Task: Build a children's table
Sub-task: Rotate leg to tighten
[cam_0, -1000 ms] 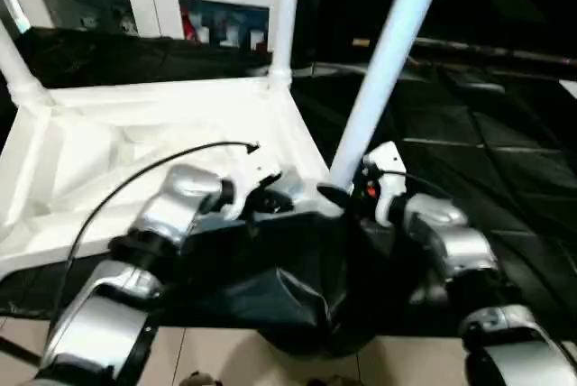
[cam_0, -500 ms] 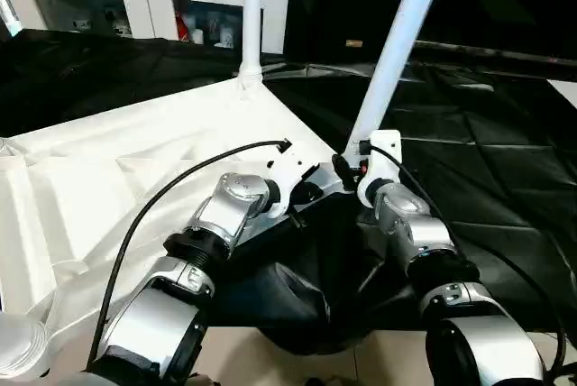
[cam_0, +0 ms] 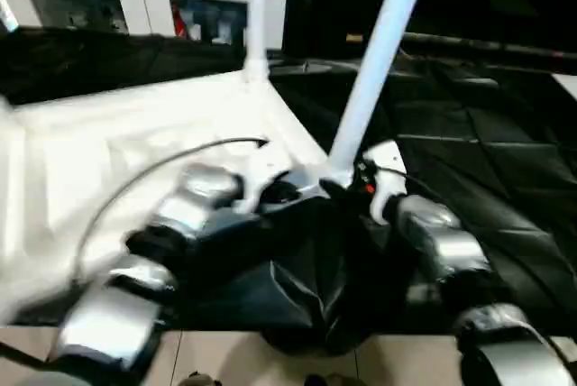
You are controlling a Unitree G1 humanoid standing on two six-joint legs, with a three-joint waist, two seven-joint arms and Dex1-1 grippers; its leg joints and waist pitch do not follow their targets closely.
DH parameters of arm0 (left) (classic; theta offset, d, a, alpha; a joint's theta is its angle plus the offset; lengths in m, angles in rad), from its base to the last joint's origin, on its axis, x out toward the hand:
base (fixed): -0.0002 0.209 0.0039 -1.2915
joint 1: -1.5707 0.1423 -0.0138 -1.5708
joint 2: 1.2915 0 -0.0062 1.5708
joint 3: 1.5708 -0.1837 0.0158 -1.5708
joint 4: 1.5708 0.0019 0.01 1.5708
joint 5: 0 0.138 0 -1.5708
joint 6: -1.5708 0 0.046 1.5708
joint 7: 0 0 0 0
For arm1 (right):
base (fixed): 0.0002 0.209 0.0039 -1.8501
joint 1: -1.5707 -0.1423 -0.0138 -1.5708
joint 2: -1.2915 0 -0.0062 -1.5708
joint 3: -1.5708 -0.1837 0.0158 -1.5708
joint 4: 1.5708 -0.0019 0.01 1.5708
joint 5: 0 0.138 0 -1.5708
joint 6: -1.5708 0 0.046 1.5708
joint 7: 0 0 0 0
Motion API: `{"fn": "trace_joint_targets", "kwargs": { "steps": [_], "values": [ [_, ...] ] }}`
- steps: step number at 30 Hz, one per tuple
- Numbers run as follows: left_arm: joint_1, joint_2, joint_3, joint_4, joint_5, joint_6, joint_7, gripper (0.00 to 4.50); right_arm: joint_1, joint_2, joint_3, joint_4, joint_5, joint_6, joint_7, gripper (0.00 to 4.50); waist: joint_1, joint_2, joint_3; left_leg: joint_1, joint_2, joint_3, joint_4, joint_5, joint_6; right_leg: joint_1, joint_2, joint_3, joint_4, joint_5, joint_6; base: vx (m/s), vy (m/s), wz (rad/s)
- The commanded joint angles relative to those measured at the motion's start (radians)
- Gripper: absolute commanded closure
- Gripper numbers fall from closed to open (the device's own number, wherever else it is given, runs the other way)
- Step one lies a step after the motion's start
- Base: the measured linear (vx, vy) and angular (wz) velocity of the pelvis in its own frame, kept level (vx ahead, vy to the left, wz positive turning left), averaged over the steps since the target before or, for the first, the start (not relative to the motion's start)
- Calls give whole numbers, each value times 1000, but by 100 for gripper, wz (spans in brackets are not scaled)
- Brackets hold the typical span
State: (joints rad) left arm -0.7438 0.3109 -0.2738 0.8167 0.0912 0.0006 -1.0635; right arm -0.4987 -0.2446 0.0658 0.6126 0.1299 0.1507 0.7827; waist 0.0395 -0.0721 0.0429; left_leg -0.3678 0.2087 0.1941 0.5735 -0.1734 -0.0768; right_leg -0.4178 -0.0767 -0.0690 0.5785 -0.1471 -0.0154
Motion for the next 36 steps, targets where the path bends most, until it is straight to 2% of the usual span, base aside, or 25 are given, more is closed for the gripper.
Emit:
{"fn": "trace_joint_targets", "kwargs": {
  "steps": [1,2,4,6,7,8,10,12,13,14,15,17,24,25,28,31,34,36],
  "values": [
    [20,2,-36,-19,-1,-18,-72,450,15,-25,22,-53,20,14,76,68,2,10,-63,10,30,-9,-63,-205,57,56,-62,43,-49,-174,-216,0,0,0],
    [25,9,-28,-32,-22,-14,-103,450,30,-47,28,-77,23,21,115,68,3,15,-62,11,30,-9,-64,-204,56,56,-60,43,-48,-153,-228,0,0,0],
    [30,15,-29,-40,-25,-33,-112,450,37,-59,30,-88,22,24,131,68,3,12,-64,13,30,-7,-61,-198,58,57,-60,44,-42,-120,-244,0,0,0],
    [29,17,-31,-29,-11,-43,-94,450,40,-65,34,-97,17,30,136,68,4,12,-63,16,29,-5,-60,-203,60,56,-61,45,-44,-128,-248,0,0,0],
    [27,15,-33,-25,-8,-29,-94,450,37,-63,35,-96,15,30,135,68,4,11,-62,15,29,-5,-60,-205,58,56,-62,45,-45,-138,-246,0,0,0],
    [26,14,-33,-23,-7,-20,-99,422,37,-63,37,-98,15,33,135,65,6,11,-61,16,29,-5,-61,-216,53,56,-63,45,-49,-171,-238,0,0,0],
    [26,12,-33,-20,-11,-13,-112,395,35,-59,41,-102,16,35,133,65,7,9,-59,16,29,-6,-62,-230,42,55,-64,45,-52,-212,-226,0,0,0],
    [25,11,-34,-14,-12,-6,-122,395,35,-54,47,-111,19,38,135,65,7,11,-60,18,30,-7,-63,-236,33,54,-63,45,-54,-233,-214,0,0,0],
    [24,13,-37,-11,-10,-5,-128,395,36,-51,52,-119,19,39,137,65,7,10,-60,18,30,-7,-63,-234,32,54,-63,45,-54,-229,-213,0,0,0],
    [21,18,-45,7,8,-28,-104,361,38,-49,55,-128,19,42,142,65,6,10,-61,15,29,-8,-63,-225,32,56,-62,45,-50,-212,-213,0,0,0],
    [21,19,-45,8,10,-29,-102,351,38,-49,56,-128,19,42,142,65,5,9,-61,15,29,-8,-63,-223,34,56,-61,45,-50,-206,-212,0,0,0],
    [16,23,-49,27,27,-30,-78,353,40,-46,57,-133,19,43,146,65,2,9,-63,15,28,-7,-60,-209,40,56,-60,45,-47,-181,-217,0,0,0],
    [7,33,-53,50,45,-13,-76,353,38,-45,55,-137,19,37,134,65,4,9,-59,17,27,-8,-61,-242,30,54,-63,45,-56,-261,-201,0,0,0],
    [5,33,-52,54,45,-10,-77,383,32,-42,51,-129,17,33,118,65,4,9,-59,17,27,-8,-61,-243,30,54,-63,45,-57,-264,-200,0,0,0],
    [-1,30,-48,67,46,-12,-73,389,15,-34,41,-107,16,21,98,65,3,9,-59,16,26,-8,-61,-246,27,53,-62,45,-57,-274,-196,0,0,0],
    [0,26,-46,68,40,-6,-84,429,0,-22,39,-85,14,2,90,65,2,9,-59,16,25,-9,-61,-255,25,53,-63,44,-60,-297,-191,0,0,0],
    [3,23,-43,64,35,-1,-91,443,-8,-16,39,-73,12,-10,86,65,0,10,-59,16,26,-10,-61,-257,23,52,-63,44,-60,-306,-189,0,0,0],
    [7,20,-42,60,33,-4,-90,443,-26,-6,40,-44,5,-32,73,65,-1,6,-60,14,25,-9,-60,-254,24,52,-63,44,-60,-306,-190,0,0,0]
  ]
}}
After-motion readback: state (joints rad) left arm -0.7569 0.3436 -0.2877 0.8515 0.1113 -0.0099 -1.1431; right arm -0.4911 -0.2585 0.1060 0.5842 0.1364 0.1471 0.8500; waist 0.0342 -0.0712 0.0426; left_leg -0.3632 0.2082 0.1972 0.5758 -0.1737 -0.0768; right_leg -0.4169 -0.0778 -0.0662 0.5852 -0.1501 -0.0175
